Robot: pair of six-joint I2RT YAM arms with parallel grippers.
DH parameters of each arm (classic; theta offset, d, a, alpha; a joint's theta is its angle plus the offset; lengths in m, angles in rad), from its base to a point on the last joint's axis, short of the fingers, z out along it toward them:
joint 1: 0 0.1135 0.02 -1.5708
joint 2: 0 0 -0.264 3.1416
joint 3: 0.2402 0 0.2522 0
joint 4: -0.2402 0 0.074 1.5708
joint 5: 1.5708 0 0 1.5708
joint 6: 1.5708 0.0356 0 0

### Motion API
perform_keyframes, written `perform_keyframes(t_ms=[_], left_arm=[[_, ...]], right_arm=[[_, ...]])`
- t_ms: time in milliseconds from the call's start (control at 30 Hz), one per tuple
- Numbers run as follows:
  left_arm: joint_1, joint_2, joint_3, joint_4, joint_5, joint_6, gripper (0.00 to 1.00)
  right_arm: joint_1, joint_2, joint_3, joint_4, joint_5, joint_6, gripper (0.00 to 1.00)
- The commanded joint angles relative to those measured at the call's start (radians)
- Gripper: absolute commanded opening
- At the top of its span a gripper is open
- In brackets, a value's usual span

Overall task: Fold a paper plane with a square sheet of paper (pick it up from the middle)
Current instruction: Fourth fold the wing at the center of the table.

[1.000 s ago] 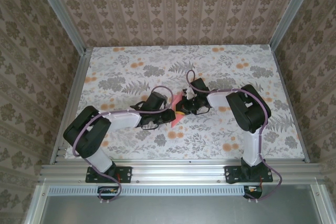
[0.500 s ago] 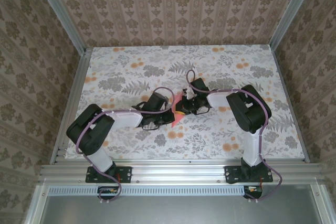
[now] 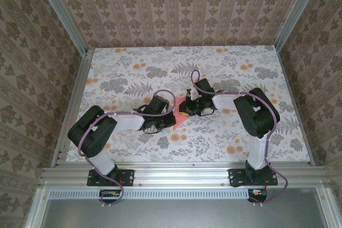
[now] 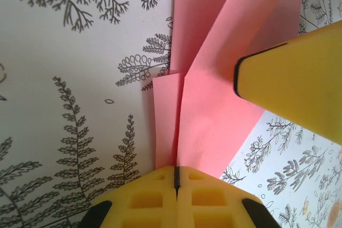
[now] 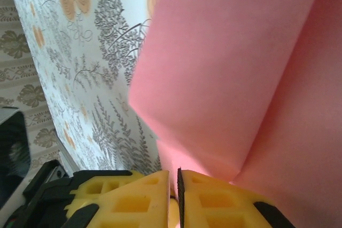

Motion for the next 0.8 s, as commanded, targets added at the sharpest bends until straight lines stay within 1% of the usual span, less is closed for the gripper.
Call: perform_keyframes(t_ms=[0,67,367,633,700,767], left_arm=[[0.012,0.035,-0.009,-0.054,-0.020,-0.022,0.00],[0.015,0.042,-0.011,-0.054,-0.019,-0.032,0.00],[0.017,0.065,-0.007,-0.061,-0.007,-0.040,0.00],[0.018,0.064,-0.004,-0.056,0.001,-0.044,0.00],[0.019,0.049,-0.003,-0.055,0.003,-0.042,0.02],[0.019,0.023,-0.001,-0.064,0.001,-0.041,0.08]], right_arm=[[0.007,-0.041,-0.014,0.005,-0.013,0.014,0.13],[0.014,-0.039,-0.014,0.002,-0.011,0.014,0.12],[0.043,0.013,-0.007,0.008,0.002,0.026,0.09],[0.042,0.071,-0.023,-0.009,0.076,0.017,0.07],[0.042,0.075,-0.024,-0.026,0.098,0.011,0.07],[0.042,0.072,-0.025,-0.043,0.118,0.007,0.07]])
